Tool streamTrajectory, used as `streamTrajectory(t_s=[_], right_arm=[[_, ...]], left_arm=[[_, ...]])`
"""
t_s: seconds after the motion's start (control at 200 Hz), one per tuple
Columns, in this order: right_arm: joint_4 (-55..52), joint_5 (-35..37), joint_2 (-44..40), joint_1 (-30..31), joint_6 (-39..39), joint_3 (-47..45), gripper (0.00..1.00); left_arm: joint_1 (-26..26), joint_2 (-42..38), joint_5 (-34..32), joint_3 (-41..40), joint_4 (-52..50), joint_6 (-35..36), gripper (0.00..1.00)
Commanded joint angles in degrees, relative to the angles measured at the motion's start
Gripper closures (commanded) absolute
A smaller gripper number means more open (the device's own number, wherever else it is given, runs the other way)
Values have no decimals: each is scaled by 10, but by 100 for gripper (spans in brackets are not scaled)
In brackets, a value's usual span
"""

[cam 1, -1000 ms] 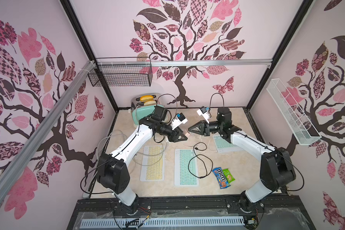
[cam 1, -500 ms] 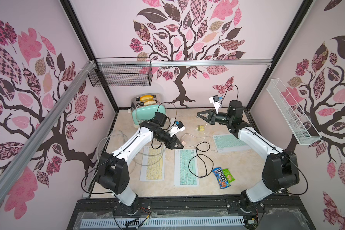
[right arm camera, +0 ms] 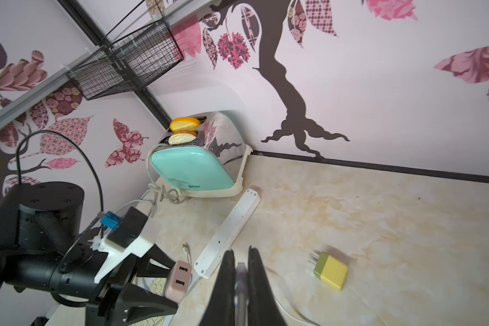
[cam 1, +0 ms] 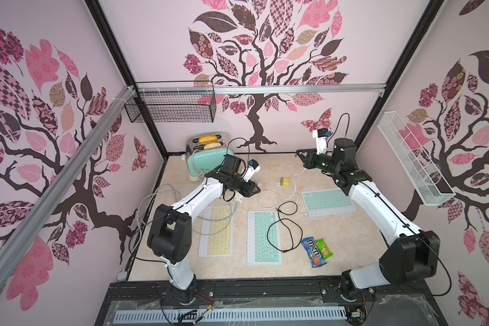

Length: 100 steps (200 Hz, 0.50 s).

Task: Unplug the wireless keyboard
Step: Place the plug at the center of the board.

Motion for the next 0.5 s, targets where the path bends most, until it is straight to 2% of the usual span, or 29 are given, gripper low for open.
streamTrajectory(t_s=[0.0, 0.07, 0.27, 0.495], right_arm=[[-42, 58, -3, -3, 9, 3, 100], [-50, 66, -5, -3, 14, -7, 100], [-55, 104, -8, -4, 22, -32, 100], [-32, 84, 12, -4, 22, -46, 100]], left_arm=[[-3, 53, -63, 33, 60, -57, 100], [-3, 94, -104, 59, 69, -82, 100], [-9, 203, -118, 148, 29, -91, 100], [-12, 261, -137, 171, 7, -115, 97]])
